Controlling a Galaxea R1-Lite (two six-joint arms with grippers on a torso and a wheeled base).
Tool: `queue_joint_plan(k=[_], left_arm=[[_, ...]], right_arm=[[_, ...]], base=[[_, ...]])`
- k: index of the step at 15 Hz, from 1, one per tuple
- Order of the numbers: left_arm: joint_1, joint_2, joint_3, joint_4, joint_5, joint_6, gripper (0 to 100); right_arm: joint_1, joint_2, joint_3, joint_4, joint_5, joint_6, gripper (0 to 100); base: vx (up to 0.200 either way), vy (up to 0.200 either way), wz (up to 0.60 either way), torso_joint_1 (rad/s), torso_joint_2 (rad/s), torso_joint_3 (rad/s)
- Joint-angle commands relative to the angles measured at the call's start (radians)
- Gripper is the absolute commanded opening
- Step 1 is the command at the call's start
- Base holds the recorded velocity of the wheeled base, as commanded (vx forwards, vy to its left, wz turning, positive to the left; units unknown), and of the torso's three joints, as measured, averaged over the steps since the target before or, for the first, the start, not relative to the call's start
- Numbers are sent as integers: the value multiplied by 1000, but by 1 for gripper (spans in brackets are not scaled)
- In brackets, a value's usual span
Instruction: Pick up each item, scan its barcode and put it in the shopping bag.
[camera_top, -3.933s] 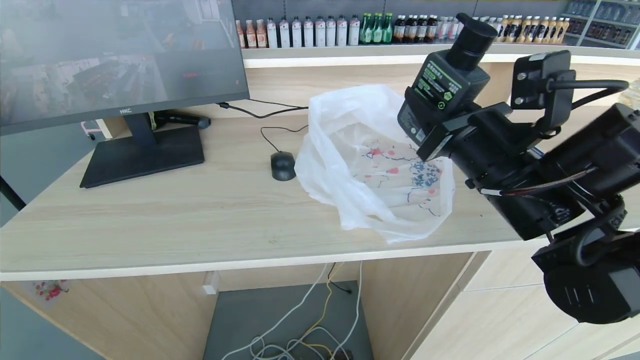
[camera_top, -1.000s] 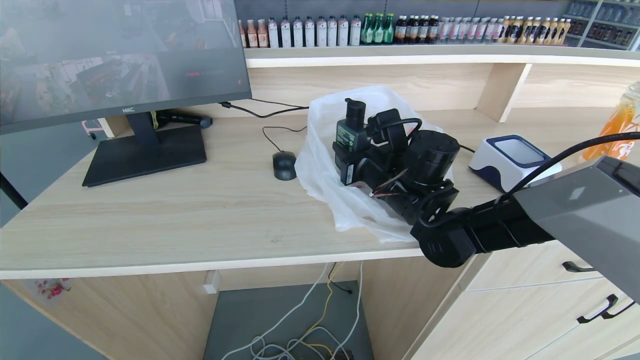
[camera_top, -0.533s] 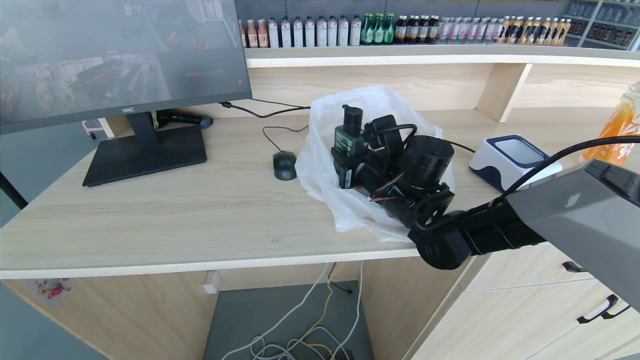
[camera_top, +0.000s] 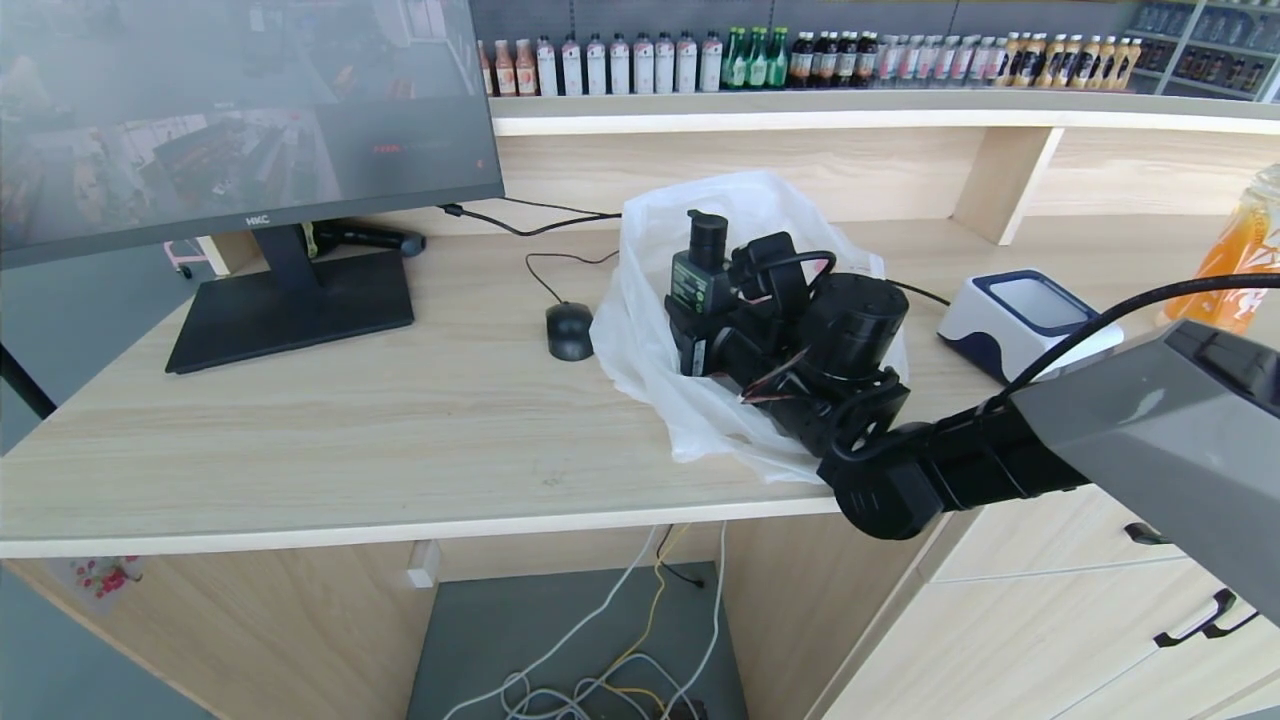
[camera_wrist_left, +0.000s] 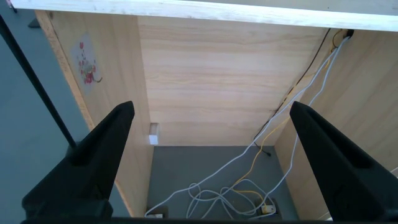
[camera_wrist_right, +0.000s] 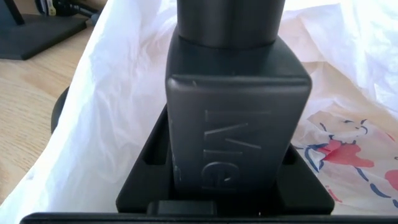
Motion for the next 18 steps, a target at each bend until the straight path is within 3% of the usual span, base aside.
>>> queue_joint_plan(k=[1, 4, 5, 18], left_arm=[[0, 0, 0, -1, 0, 0, 100], [0, 0, 0, -1, 0, 0, 100], [0, 0, 0, -1, 0, 0, 100], [0, 0, 0, -1, 0, 0, 100]], right_arm=[[0, 5, 0, 2, 0, -1, 0], [1, 5, 0, 2, 0, 1, 0], [1, 5, -6, 2, 0, -1, 100], [-3, -61, -9, -5, -4, 19, 100]], base=[[0, 0, 0, 0, 0, 0], [0, 0, 0, 0, 0, 0], [0, 0, 0, 0, 0, 0], [0, 0, 0, 0, 0, 0]])
